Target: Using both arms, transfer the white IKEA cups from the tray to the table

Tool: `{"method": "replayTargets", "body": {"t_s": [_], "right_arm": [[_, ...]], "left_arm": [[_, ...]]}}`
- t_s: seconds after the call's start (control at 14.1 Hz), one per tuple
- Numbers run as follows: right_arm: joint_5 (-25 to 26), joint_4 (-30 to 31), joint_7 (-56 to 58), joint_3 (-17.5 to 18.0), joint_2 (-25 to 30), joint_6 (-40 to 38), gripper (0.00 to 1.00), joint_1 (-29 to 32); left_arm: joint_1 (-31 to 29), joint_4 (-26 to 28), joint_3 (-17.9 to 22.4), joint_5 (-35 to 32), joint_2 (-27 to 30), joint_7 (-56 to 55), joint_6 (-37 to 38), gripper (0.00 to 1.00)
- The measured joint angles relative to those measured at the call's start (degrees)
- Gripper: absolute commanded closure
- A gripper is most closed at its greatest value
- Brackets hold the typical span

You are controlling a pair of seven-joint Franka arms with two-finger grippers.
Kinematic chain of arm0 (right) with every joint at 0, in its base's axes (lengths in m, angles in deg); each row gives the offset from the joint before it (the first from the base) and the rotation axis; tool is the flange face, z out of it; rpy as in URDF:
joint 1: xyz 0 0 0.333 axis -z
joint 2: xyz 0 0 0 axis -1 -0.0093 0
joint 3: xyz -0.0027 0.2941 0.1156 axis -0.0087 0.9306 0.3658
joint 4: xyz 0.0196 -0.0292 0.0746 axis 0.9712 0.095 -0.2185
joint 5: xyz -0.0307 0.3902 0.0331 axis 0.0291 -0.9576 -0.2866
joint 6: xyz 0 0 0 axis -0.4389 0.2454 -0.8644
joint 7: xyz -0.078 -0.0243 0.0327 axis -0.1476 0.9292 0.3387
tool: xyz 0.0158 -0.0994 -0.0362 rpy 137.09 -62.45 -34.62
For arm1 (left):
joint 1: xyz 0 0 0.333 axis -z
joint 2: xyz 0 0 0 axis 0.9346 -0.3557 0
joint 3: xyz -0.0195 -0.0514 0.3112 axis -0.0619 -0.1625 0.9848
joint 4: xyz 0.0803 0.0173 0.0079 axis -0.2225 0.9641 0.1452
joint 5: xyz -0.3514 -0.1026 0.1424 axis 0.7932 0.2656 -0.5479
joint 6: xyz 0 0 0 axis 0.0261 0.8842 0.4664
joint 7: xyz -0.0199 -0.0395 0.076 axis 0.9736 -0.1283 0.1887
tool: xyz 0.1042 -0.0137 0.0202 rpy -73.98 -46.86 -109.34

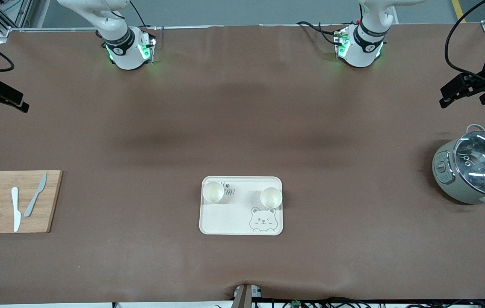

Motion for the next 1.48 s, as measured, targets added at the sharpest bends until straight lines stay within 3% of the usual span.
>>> {"method": "replayTargets", "body": {"t_s": [0.57,1.06,1.48], "right_arm": [[0.0,0.0,0.0,0.1,0.0,0.0,0.0,0.0],[0.0,0.0,0.0,0.07,-0.09,-0.01,0.0,0.0],[0.0,0.0,0.01,0.08,-0.98,0.12,0.0,0.0]], "left_arm": [[0.36,-0.06,-0.37,0.0,-2.45,0.15,-0.29,0.0],[5.89,-1.82,-1.65,0.03,-11.57,-5.38,-6.55,0.0],[14.19,-6.87,-2.21,0.08,-24.19,-17.16,-15.29,0.0]]}}
